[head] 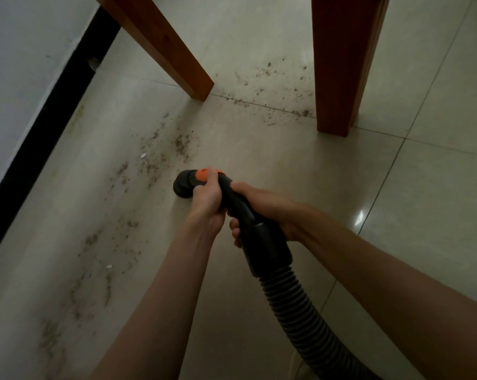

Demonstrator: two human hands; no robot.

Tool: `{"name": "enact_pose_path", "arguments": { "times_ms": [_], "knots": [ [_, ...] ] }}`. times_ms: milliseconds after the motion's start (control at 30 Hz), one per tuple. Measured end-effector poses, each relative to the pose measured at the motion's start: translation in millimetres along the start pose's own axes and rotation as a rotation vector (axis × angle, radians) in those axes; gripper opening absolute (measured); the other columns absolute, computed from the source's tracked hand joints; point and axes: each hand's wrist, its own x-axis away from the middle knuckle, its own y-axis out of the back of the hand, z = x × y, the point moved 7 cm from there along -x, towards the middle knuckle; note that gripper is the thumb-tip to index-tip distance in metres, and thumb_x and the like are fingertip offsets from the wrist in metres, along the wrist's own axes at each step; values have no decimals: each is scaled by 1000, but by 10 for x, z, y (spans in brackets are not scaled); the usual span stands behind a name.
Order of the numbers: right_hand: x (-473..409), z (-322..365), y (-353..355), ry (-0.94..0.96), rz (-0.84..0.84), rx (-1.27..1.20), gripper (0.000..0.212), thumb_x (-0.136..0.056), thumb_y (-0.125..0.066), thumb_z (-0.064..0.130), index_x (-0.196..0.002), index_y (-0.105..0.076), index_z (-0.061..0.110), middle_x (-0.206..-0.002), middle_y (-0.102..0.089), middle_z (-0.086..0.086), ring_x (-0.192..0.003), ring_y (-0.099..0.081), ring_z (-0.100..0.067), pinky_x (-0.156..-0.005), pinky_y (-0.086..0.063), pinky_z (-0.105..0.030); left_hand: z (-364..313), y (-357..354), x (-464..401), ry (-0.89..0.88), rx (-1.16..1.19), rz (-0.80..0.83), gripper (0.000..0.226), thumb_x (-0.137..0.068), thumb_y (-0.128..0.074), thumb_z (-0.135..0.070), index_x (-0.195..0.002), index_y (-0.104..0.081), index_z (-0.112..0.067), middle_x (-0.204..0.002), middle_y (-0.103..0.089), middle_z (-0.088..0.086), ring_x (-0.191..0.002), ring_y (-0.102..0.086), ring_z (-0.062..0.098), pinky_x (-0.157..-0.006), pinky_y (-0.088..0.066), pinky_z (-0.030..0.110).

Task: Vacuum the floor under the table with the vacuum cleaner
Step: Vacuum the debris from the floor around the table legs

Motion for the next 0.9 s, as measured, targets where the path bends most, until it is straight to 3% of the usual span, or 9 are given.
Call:
{"name": "enact_pose_path", "arguments": {
  "times_ms": [167,333,433,567,633,767,900],
  "knots": [
    [-66,-30,-57,32,-14,66,46,-101,-35,43,-81,-48,4,-52,-52,-7,-39,-54,-16,-44,-52,-24,71,120,-84,29,41,-7,39,-99,-42,-35,-76,-42,-3,-78,-52,10,-69,-55,21,-68,-48,34],
    [-179,188,91,213,-181,42,44,-100,-40,42,-83,-50,4,-57,-54,-9,-43,-57,-18,-48,-53,-27,-166,-206,-233,20,18,153,43,-97,-45,-39,-113,-50,1,-83,-57,10,-70,-58,20,-63,-50,31],
    [-220,320,196,297,-263,-7,44,-100,-41,42,-84,-51,2,-56,-55,-10,-45,-57,-21,-52,-54,-30,-304,-436,-303,-7,-72,216,51,-96,-46,-43,-117,-51,4,-91,-60,13,-73,-59,22,-61,-50,30],
    [-247,398,270,372,-344,14,45,-99,-41,43,-85,-55,2,-56,-57,-10,-51,-59,-25,-69,-56,-42,-370,-565,-405,-16,-164,224,54,-95,-46,-47,-114,-51,3,-114,-62,18,-91,-61,28,-70,-50,36],
    [-267,390,249,372,-336,52,45,-100,-40,42,-84,-55,2,-57,-57,-10,-51,-60,-25,-66,-56,-40,-348,-540,-438,-10,-157,232,58,-94,-46,-49,-117,-51,4,-117,-61,18,-90,-61,27,-67,-50,35],
    [-329,345,157,329,-291,130,45,-100,-40,41,-87,-53,1,-59,-57,-11,-46,-60,-21,-54,-55,-32,-277,-337,-504,-15,-78,176,59,-94,-49,-46,-122,-51,6,-115,-61,18,-81,-61,24,-61,-50,33],
    [-422,209,-23,231,-173,127,43,-100,-40,41,-91,-49,0,-58,-54,-11,-44,-57,-21,-50,-54,-30,-166,-25,-568,16,-18,87,60,-94,-49,-45,-126,-49,6,-92,-60,11,-69,-59,20,-59,-50,31]
  ]
}}
